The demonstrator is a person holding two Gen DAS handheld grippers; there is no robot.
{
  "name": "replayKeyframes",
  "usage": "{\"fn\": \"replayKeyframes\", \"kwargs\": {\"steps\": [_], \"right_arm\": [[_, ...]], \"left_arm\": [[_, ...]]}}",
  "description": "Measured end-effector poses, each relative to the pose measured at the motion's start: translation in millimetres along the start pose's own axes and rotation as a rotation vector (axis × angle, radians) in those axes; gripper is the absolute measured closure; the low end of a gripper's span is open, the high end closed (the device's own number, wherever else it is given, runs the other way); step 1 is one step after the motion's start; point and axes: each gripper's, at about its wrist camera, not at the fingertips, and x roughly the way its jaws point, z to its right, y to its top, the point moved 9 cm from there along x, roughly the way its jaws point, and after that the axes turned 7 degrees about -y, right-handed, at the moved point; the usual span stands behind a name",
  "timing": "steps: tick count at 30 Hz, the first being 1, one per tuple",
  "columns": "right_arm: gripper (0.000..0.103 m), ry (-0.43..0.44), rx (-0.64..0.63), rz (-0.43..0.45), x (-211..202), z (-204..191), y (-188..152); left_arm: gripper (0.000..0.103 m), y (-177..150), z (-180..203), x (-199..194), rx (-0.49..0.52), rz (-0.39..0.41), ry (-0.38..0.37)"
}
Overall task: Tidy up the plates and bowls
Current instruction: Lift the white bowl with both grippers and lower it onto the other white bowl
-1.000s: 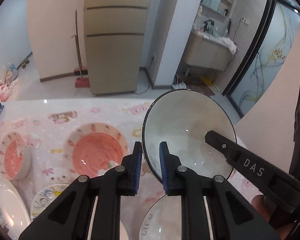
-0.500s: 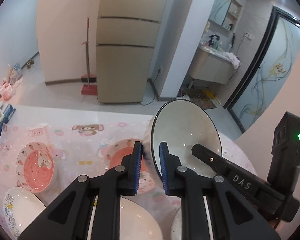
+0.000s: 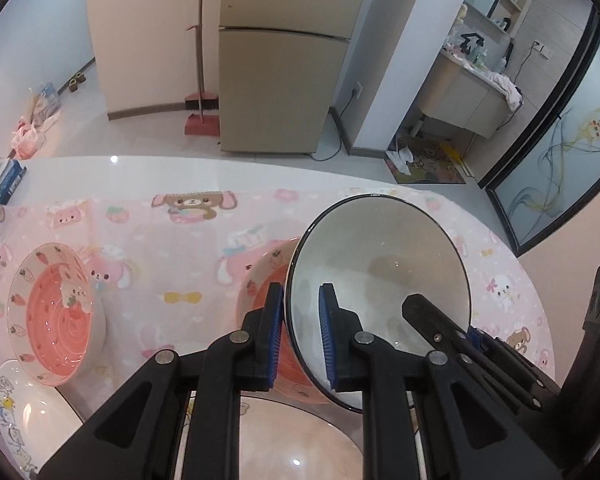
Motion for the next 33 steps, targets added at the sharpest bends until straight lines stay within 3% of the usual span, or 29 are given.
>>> {"fn": "replayKeyframes", "kwargs": {"steps": [2, 6, 11, 18, 24, 29, 33], "right_arm": [[0.082, -0.016, -0.010, 0.004, 4, -1, -3], [0.082, -0.154, -0.087, 0.069, 5, -6, -6], [0.082, -0.144, -0.093, 0.043, 14, -5, -8], [0.078, -0.131, -0.113, 0.050, 12, -12, -10], [0.079, -0.073, -0.102, 0.025, 12, -9, -10], [0.079, -0.065, -0.085, 0.019, 11, -4, -9], [0.079, -0.054, -0.073, 0.020, 8, -1, -5]], "left_arm": [[0.087, 0, -2, 0, 0.008, -0.002, 0.016], [0.088, -5, 2, 3, 0.065, -0.028, 0.038], [0.088, -4, -1, 6, 0.094, -0.024, 0.115], [0.088, -8, -13, 16, 0.064, -0.070, 0.087], [0.091, -7, -27, 15, -0.008, -0.087, -0.021], [0.091, -7, -24, 12, 0.026, -0.082, 0.046], [0.091, -3, -22, -1, 0.032, -0.058, 0.033]]}}
